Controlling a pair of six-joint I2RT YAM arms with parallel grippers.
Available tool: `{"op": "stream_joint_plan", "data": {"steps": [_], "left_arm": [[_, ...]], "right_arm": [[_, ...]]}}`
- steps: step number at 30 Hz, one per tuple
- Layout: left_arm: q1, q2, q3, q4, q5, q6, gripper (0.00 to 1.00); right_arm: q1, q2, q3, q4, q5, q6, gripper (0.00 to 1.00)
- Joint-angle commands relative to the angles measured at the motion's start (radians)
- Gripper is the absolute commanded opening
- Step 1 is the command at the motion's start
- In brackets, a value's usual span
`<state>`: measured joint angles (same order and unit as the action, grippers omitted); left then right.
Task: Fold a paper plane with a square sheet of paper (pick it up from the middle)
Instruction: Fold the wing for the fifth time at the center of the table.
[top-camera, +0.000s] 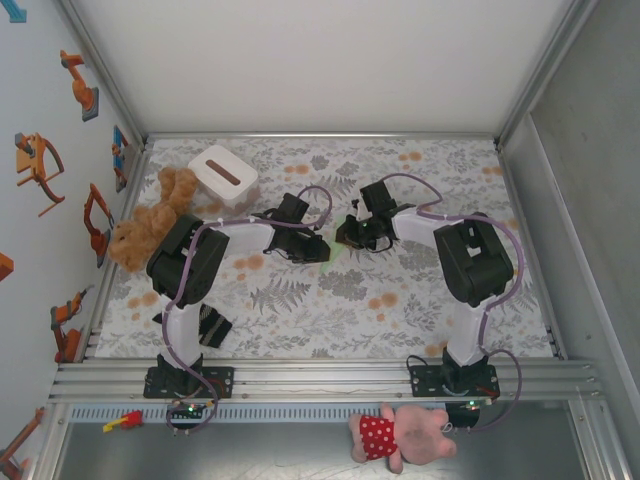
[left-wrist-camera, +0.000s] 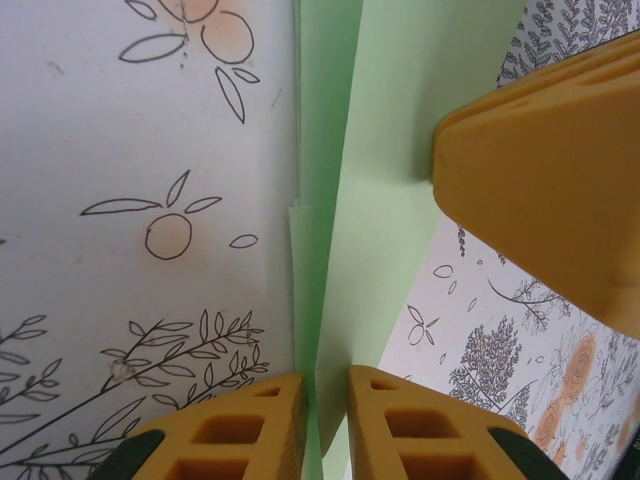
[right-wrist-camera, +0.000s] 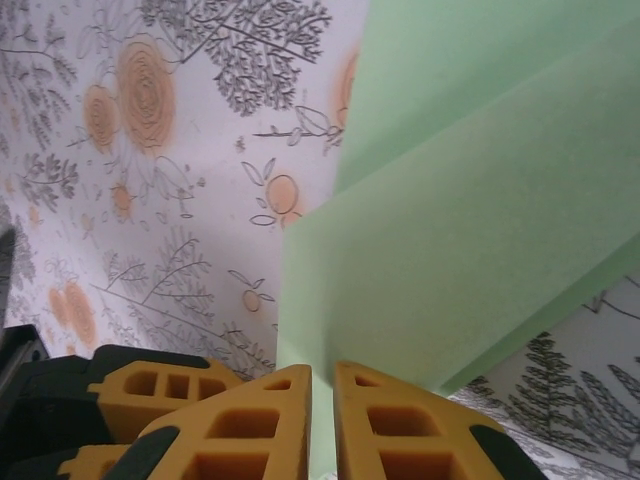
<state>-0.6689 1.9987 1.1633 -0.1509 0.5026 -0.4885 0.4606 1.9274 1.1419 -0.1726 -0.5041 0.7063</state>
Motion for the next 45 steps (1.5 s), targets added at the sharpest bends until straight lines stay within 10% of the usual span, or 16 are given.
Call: {"op": "stream_joint_plan", "data": {"steps": [1,45], "left_arm": [[-0.024,0.098,-0.038,-0.091,-0.074,0.016,0.2],[-0.023,0.056,-0.037,-0.091,-0.055,0.009,0.18]], "right_arm": [[-0.004,0.024,0.028,-0.031,0.029,-0.004,0.14],[-0.003,0.132,0.091,-0.183,0.063,-0.077,0.14]]}}
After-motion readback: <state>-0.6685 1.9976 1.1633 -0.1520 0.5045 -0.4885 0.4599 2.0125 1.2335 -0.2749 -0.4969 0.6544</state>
